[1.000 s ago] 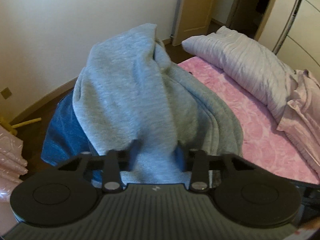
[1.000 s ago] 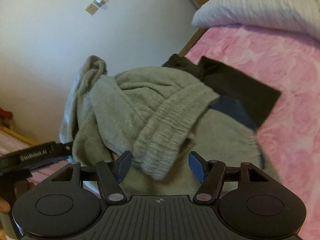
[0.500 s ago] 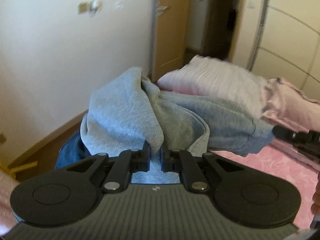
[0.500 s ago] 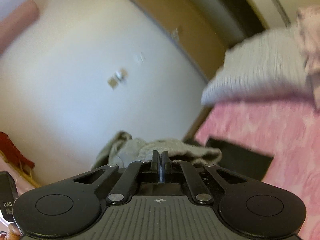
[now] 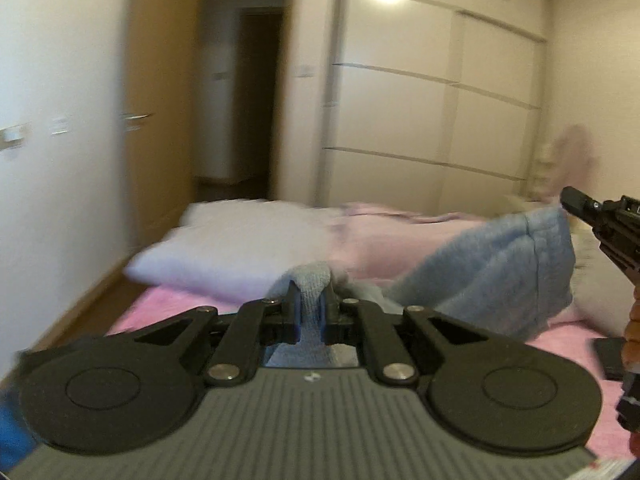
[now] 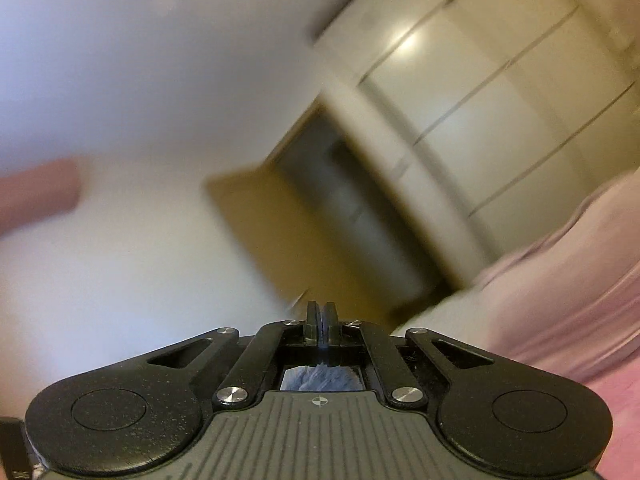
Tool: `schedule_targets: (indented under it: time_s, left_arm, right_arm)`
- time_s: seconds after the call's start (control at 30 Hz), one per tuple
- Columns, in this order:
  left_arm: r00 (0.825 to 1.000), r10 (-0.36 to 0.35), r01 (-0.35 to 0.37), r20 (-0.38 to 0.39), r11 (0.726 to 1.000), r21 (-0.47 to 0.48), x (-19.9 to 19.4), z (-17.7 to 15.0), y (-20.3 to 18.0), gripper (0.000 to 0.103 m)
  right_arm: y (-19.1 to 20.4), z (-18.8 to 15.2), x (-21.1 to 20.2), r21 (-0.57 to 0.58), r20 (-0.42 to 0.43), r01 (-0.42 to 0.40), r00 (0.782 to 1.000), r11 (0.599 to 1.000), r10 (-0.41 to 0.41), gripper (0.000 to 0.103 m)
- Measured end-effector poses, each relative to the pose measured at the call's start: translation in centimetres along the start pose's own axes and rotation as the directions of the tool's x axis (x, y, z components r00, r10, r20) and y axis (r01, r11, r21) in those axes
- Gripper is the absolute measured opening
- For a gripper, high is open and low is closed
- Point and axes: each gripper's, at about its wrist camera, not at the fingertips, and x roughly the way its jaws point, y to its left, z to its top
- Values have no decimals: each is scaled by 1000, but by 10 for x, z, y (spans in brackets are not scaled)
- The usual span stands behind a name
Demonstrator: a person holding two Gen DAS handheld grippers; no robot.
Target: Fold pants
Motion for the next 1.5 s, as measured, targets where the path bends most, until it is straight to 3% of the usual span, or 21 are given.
schedule_targets:
  time_s: [0.03, 0.1, 0.17, 0.23, 0.27, 0.3, 0.33, 0.4, 0.47, 0.53, 0.6, 0.7, 0.77, 0.97, 1.07, 1.23, 1.37, 1.5]
  left_arm:
    - [999, -51, 51, -1, 999, 6, 4, 4, -19, 6]
    - [985, -173, 173, -8, 984, 34, 8, 5, -68, 6]
    - [956, -291, 292, -28, 954, 67, 13, 2, -126, 6]
    - [910, -404, 413, -97, 904, 107, 29, -4, -180, 8]
    - [902, -409, 424, -142, 900, 104, 40, -13, -202, 9]
    - [892, -414, 436, -183, 894, 104, 50, -20, -222, 10]
    - [894, -401, 429, -200, 895, 120, 58, -31, -243, 12]
    - [926, -304, 344, -225, 923, 170, 67, -49, -263, 12]
    - [931, -244, 294, -272, 942, 163, 80, -68, -270, 19]
    - [924, -199, 260, -325, 953, 156, 90, -84, -271, 22]
    - [913, -155, 227, -378, 962, 155, 83, -107, -265, 29]
    - [877, -127, 216, -463, 966, 144, 67, -138, -248, 33]
    - [847, -126, 232, -516, 962, 145, 64, -157, -250, 36]
    - [763, -159, 315, -626, 938, 146, 53, -190, -242, 41]
    - [731, -156, 332, -665, 932, 147, 58, -203, -236, 41]
    - [697, -180, 381, -694, 913, 146, 52, -213, -224, 42]
    - [671, -193, 412, -716, 900, 142, 47, -222, -218, 42]
    - [667, -200, 420, -718, 897, 141, 44, -222, -215, 42]
  right_arm:
    - [-5, 24, -28, -39, 68, 34, 997, 999, -31, 0]
    - [-10, 58, -67, -96, 119, 93, 990, 991, -81, 0]
    - [-18, 86, -105, -133, 137, 159, 981, 978, -140, 0]
    - [-27, 102, -135, -148, 96, 233, 971, 961, -220, 0]
    - [-33, 106, -145, -150, 48, 273, 962, 950, -268, 0]
    - [-40, 106, -154, -158, -8, 311, 949, 937, -316, 10]
    - [-50, 106, -162, -179, -102, 366, 916, 913, -387, 43]
    - [-69, 96, -175, -215, -242, 454, 833, 865, -497, 74]
    - [-94, 80, -197, -248, -373, 515, 731, 821, -571, 74]
    - [-119, 53, -219, -257, -481, 589, 610, 766, -630, 74]
    - [-136, 33, -241, -258, -564, 623, 523, 738, -639, 74]
    - [-161, 4, -275, -264, -638, 649, 438, 714, -633, 74]
    - [-164, -4, -282, -261, -664, 650, 415, 713, -622, 74]
    - [-149, -33, -281, -266, -678, 666, 384, 696, -627, 74]
    - [-145, -50, -273, -274, -690, 687, 347, 673, -635, 74]
    - [-128, -83, -269, -326, -691, 700, 283, 636, -665, 74]
    - [-115, -99, -268, -323, -693, 710, 274, 626, -667, 74]
    - [-109, -100, -268, -328, -687, 711, 272, 622, -673, 74]
